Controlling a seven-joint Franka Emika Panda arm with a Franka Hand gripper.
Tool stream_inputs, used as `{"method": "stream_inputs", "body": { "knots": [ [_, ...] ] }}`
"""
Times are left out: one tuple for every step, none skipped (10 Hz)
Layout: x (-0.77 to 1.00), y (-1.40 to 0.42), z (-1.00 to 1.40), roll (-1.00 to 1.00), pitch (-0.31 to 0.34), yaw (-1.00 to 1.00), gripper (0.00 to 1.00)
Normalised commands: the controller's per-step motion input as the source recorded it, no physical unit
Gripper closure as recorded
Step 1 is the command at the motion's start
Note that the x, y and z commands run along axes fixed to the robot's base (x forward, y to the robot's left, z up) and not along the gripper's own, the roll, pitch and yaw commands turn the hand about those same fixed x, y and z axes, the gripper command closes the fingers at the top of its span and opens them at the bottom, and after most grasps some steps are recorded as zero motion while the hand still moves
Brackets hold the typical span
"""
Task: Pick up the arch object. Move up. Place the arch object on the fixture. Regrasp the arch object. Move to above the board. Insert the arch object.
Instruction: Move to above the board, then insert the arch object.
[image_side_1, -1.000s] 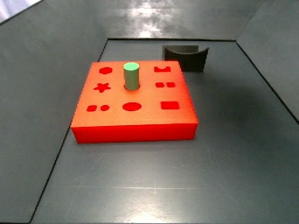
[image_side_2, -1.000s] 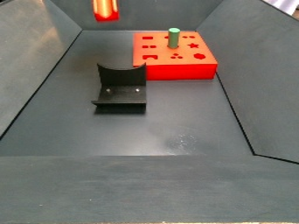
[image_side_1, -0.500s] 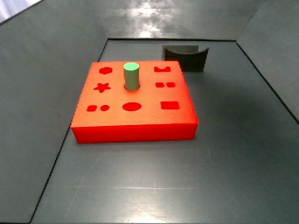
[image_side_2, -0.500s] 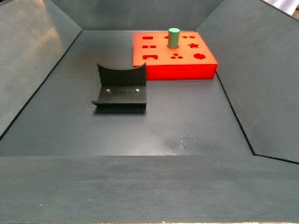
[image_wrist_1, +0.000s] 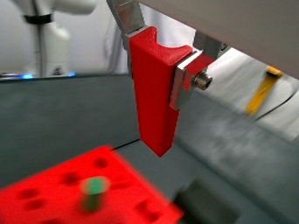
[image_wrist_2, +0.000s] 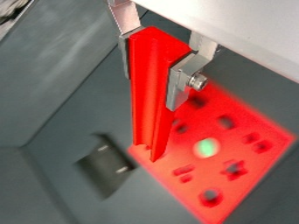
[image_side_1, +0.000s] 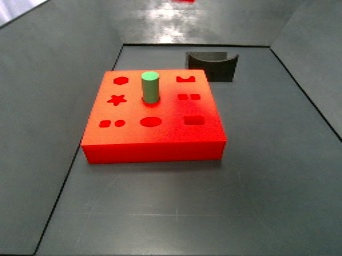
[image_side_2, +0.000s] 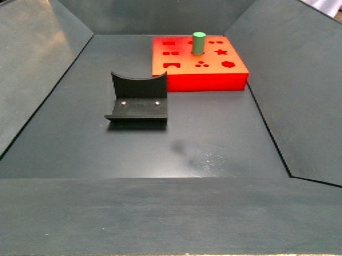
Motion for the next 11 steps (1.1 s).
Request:
{"method": "stream_inputs", "body": {
  "knots": [
    [-0.48, -0.41, 0.02, -1.00, -0.144, -0.11, 1.00],
    [-0.22, -0.13, 0.00, -1.00, -0.125, -0.11, 1.00],
    [-0.15, -0.08, 0.00, -1.00, -0.112, -0.12, 1.00],
    [-0.10, -0.04, 0.00, -0.96, -0.104, -0.11, 1.00],
    [-0.07, -0.02, -0.01, -0.73, -0.085, -0.08, 1.00],
    [-0.06, 0.01, 0.00, -0.45, -0.061, -0.04, 1.00],
    [-0.05, 0.00, 0.00, -0.34, -0.052, -0.03, 1.00],
    [-0.03, 0.01, 0.00, -0.20, -0.033, -0.02, 1.00],
    [0.15, 0.89, -0.39, 0.00, 0.083, 0.10, 1.00],
    [0.17, 0.90, -0.38, 0.00, 0.081, 0.09, 1.00],
    [0.17, 0.90, -0.37, 0.00, 0.079, 0.10, 1.00]
  ]
}}
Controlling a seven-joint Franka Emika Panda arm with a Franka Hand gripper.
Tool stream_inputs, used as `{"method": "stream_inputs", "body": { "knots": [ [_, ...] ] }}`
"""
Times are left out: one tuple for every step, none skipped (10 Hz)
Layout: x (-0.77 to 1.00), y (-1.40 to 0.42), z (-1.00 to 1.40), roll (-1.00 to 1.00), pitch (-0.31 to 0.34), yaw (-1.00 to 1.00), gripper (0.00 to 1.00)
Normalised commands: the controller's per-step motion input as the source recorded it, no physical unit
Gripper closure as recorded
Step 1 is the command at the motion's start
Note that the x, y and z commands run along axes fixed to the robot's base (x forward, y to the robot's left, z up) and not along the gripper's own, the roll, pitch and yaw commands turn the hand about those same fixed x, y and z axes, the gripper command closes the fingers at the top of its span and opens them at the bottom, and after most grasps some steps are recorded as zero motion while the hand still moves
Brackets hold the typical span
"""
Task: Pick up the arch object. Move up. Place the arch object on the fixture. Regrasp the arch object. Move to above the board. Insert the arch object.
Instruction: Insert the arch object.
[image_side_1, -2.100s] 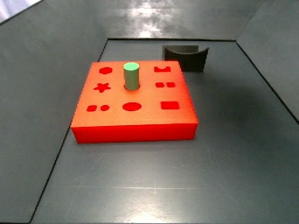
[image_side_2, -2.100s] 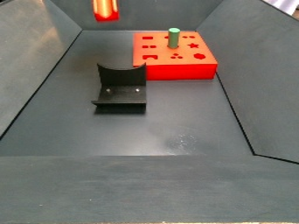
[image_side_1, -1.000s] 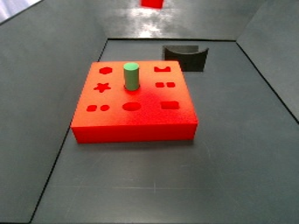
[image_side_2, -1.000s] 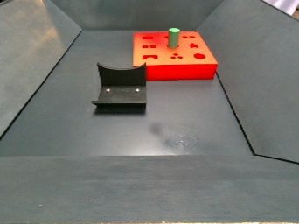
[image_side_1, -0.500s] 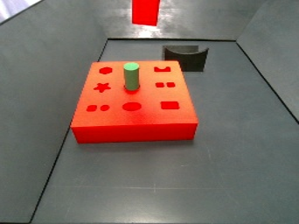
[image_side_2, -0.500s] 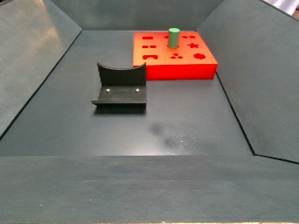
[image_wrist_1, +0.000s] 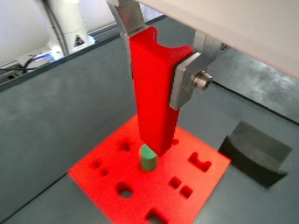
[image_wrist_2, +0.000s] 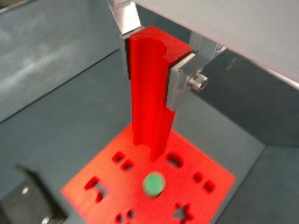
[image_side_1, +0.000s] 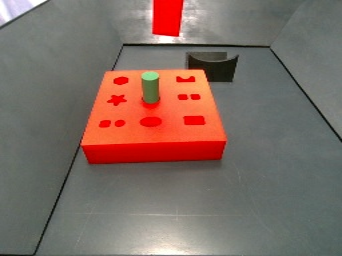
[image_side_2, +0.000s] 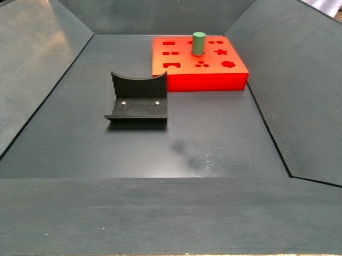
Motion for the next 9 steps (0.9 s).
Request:
{"method": "stream_inputs", "body": {
  "knots": [
    [0.23, 0.88, -0.38, 0.00, 0.079, 0.09, 1.00],
    [0.30, 0.85, -0.40, 0.00, 0.069, 0.08, 1.00],
    [0.34, 0.82, -0.51, -0.01, 0.036, 0.09, 1.00],
    [0.51, 0.75, -0.83, -0.13, 0.000, 0.12, 1.00],
    [0.61, 0.43, -1.00, -0.05, 0.000, 0.21, 1.00],
    [0.60, 0.29, -1.00, -0.04, -0.020, 0.28, 1.00],
    [0.48, 0.02, -0.84, 0.00, -0.014, 0.18, 1.00],
    [0.22, 0.02, -0.57, -0.06, -0.003, 0.00, 1.00],
    [0.06, 0.12, -0.41, -0.07, 0.000, 0.00, 1.00]
  ]
}}
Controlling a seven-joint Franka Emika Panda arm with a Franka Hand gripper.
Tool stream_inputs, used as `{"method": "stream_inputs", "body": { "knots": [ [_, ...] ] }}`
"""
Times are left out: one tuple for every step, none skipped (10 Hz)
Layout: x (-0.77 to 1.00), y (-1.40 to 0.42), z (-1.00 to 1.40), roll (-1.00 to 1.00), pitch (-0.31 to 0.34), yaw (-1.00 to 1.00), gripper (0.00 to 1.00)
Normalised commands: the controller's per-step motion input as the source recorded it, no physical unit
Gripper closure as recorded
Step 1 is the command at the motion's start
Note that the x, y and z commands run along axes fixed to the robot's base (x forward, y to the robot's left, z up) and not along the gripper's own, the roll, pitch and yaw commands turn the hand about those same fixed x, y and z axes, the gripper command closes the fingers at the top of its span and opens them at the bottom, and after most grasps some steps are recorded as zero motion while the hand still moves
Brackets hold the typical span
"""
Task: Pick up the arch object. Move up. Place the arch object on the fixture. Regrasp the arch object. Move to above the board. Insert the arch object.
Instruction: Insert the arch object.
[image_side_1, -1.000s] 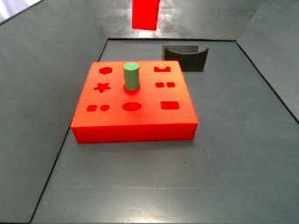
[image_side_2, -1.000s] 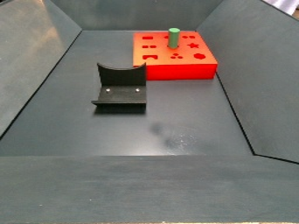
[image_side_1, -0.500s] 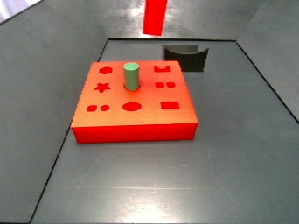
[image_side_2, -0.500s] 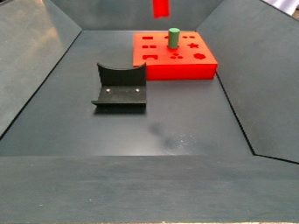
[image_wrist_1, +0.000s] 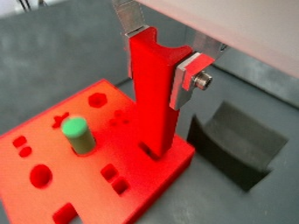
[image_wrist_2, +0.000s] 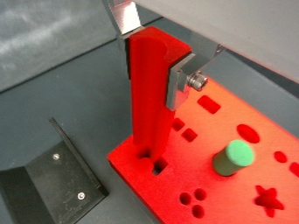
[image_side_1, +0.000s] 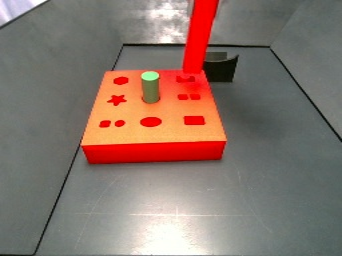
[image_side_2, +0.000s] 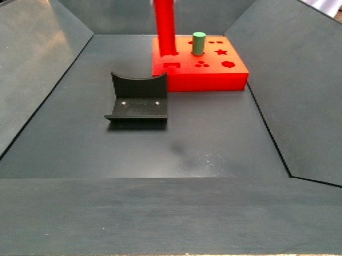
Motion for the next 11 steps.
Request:
{"method": "stream_inputs", "body": {
  "knots": [
    [0.03, 0.15, -0.42, -0.12, 0.000, -0.01, 1.00],
    [-0.04, 0.22, -0.34, -0.10, 0.000, 0.00, 1.00],
    [-0.04, 0.18, -0.22, -0.12, 0.000, 0.00, 1.00],
    [0.00, 0.06, -0.20, -0.19, -0.043, 0.00, 1.00],
    [-0.04, 0.00, -0.06, -0.19, -0.153, 0.00, 1.00],
    [-0.10, -0.04, 0.00, -0.16, -0.201, 0.00, 1.00],
    [-0.22, -0.13, 0.00, -0.12, -0.249, 0.01, 1.00],
    [-0.23, -0.21, 0.00, -0.07, -0.259, 0.09, 1.00],
    [-0.22, -0.17, 0.00, -0.08, -0.260, 0.11, 1.00],
    [-0.25, 0.00, -0.21, -0.07, -0.221, 0.11, 1.00],
    [-0.25, 0.07, -0.37, -0.04, -0.219, 0.22, 1.00]
  ]
}}
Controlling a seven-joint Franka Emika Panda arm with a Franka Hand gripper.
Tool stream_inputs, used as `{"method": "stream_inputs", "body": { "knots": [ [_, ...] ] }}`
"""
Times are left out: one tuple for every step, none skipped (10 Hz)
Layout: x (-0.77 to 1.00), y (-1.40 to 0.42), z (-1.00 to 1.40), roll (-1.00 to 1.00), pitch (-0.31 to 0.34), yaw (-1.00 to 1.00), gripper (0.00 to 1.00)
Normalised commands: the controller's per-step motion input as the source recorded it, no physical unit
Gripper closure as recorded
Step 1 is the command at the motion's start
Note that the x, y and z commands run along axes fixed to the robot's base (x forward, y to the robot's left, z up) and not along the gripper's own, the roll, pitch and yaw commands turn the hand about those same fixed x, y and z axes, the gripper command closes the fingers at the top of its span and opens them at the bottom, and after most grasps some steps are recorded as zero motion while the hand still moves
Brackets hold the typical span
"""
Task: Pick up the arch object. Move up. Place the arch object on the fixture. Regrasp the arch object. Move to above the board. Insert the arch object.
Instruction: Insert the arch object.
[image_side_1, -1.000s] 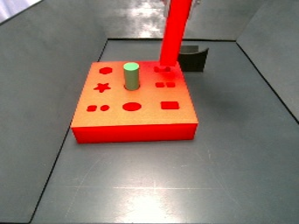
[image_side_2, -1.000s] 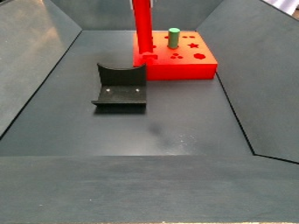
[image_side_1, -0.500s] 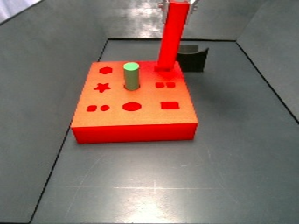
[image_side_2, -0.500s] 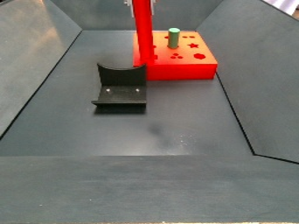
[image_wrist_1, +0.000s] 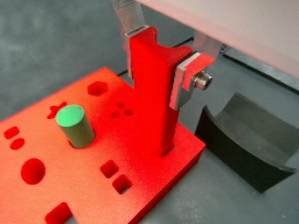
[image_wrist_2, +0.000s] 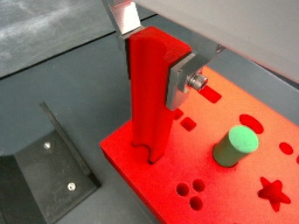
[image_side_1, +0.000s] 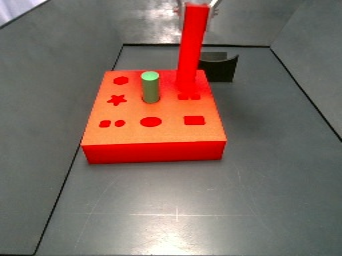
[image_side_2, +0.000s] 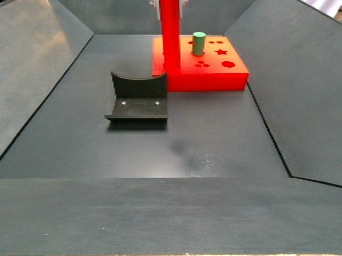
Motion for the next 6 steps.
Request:
{"method": "stream_inputs", "body": {
  "knots": [
    [-0.19, 0.15, -0.48, -0.04, -0.244, 0.38, 1.00],
    [0.00, 0.14, -0.56, -0.07, -0.116, 0.27, 1.00],
    [0.08, 0.13, -0.58, -0.10, -0.060, 0.13, 1.00],
    [0.12, 0.11, -0.54, -0.11, -0.043, 0.04, 1.00],
    [0.01, 0.00, -0.30, -0.14, -0.116, 0.00, 1.00],
    [0.00, 0.00, -0.13, -0.10, -0.097, 0.00, 1.00]
  ]
}}
